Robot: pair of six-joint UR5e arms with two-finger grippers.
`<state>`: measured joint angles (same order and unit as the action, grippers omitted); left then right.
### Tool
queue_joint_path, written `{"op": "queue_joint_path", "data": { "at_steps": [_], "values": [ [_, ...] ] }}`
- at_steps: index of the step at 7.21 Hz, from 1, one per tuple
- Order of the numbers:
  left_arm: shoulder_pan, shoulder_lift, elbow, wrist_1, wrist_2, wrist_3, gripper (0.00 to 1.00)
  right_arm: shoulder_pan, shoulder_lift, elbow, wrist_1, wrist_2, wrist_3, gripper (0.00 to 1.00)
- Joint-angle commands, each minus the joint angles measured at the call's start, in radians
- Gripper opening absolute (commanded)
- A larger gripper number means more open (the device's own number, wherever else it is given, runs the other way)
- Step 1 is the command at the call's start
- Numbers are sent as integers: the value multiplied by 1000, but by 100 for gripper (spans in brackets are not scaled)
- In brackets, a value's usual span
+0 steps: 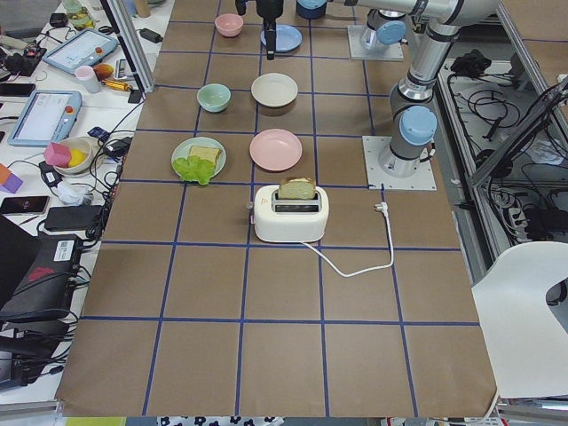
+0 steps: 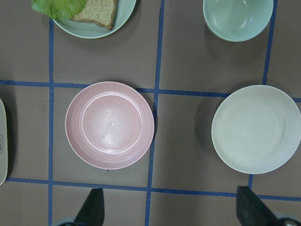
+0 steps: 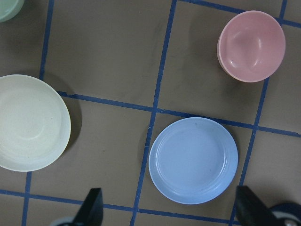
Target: Stack three plates with pink and blue
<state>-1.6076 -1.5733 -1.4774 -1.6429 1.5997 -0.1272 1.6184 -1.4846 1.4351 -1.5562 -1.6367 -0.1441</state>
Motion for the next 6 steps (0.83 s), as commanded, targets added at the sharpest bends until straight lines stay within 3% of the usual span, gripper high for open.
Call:
{"op": "queue_joint_path", "data": {
  "at_steps": [1,6],
  "values": [
    [0,1,0,0,0,0,100,0,0,-2,-7,0,0,100],
    [0,1,-1,0,0,-6,100,0,0,-2,-19,0,-2,100]
  ]
}}
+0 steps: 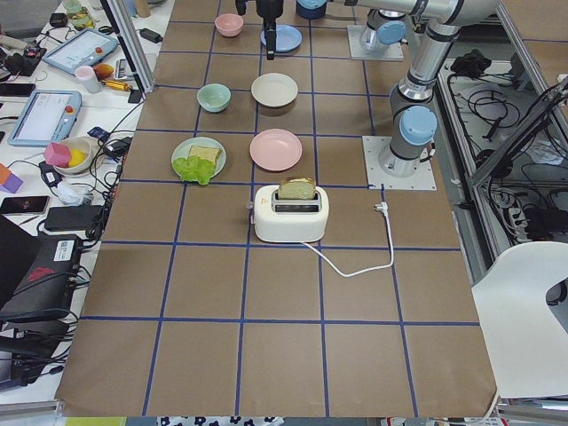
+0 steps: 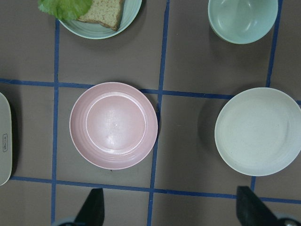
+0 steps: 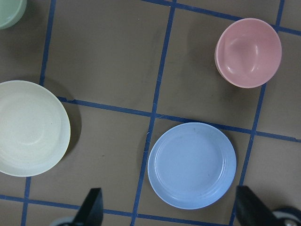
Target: Stack three plates with pink and blue
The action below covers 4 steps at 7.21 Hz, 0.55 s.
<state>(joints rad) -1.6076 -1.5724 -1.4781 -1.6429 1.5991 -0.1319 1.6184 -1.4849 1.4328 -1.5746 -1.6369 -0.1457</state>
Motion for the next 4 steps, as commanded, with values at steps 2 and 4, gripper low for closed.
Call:
{"op": "queue_joint_path", "data": {
  "at_steps": [2,4],
  "values": [
    [2,0,-4,0,-5,-2,100,0,-2,0,2,5,0,100],
    [20,-2,-2,-2,-14,12,100,-2,-2,0,11,22,0,100]
  ]
}}
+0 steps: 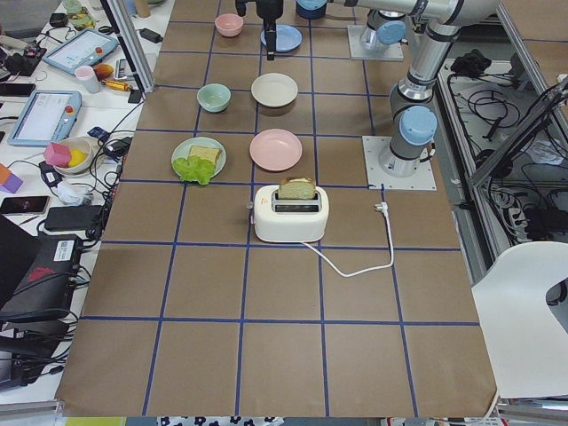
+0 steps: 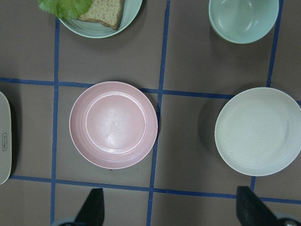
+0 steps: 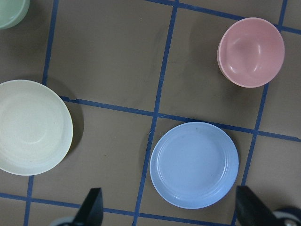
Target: Stack three plates with pink and blue
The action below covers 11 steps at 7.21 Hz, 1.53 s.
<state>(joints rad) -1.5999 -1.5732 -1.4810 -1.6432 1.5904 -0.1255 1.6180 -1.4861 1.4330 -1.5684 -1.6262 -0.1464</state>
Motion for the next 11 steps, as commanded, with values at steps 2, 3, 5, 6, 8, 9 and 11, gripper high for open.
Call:
{"op": "queue_joint_path", "data": {
  "at_steps": [2,3,5,6,8,9,11],
  "values": [
    [14,-2,-4,-1,-4,20,100,-1,0,1,10,51,4,100],
    [14,-2,-5,-1,-4,29,100,-1,-3,1,16,51,10,100],
    [12,-1,-2,-1,-3,40,100,-1,-8,1,45,65,18,100],
    [11,-1,-5,-1,-1,40,100,-1,-6,4,41,63,10,100],
    [11,5,-10,-1,-3,43,100,-22,-5,11,33,55,-30,100],
    [12,-4,-21,-1,-4,43,100,-55,-6,14,39,60,-35,100],
    [15,-40,-74,38,-1,44,100,-72,-5,18,33,55,-35,100]
  ]
}}
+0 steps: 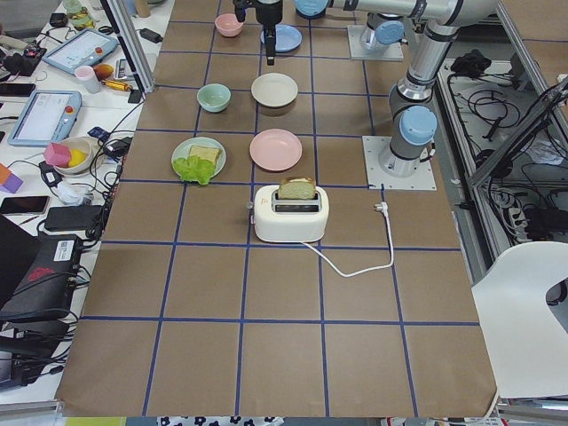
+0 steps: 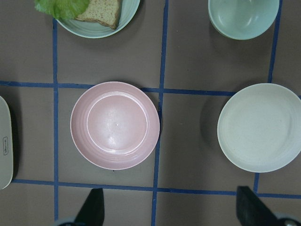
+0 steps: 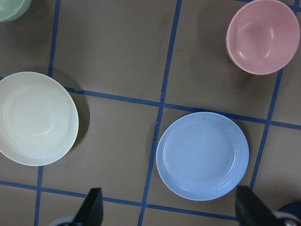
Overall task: Stack three plates with pink and blue
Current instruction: 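Lower the left gripper and grasp the pink plate's rim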
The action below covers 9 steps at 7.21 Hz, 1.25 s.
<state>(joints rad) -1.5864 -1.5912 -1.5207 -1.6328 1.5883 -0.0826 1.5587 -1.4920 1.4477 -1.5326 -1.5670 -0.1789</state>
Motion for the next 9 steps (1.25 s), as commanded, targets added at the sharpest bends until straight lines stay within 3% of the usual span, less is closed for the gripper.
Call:
{"op": "queue_joint_path", "data": {
  "at_steps": [1,4,5,7,8,9],
  "values": [
    [2,-50,-97,72,1,4,100,-26,2,5,-1,-7,-14,100],
    [2,-113,-367,463,4,13,100,-152,6,35,-1,-5,-111,99],
    [2,-134,-430,526,10,27,100,-181,6,66,-20,-7,-120,92],
    [2,-197,-521,678,7,41,98,-225,7,150,-111,-34,-162,92],
    [2,-232,-530,718,9,49,87,-267,6,207,-173,-33,-189,93],
    [-3,-252,-532,737,9,50,65,-304,7,264,-263,-33,-235,94]
  ]
}}
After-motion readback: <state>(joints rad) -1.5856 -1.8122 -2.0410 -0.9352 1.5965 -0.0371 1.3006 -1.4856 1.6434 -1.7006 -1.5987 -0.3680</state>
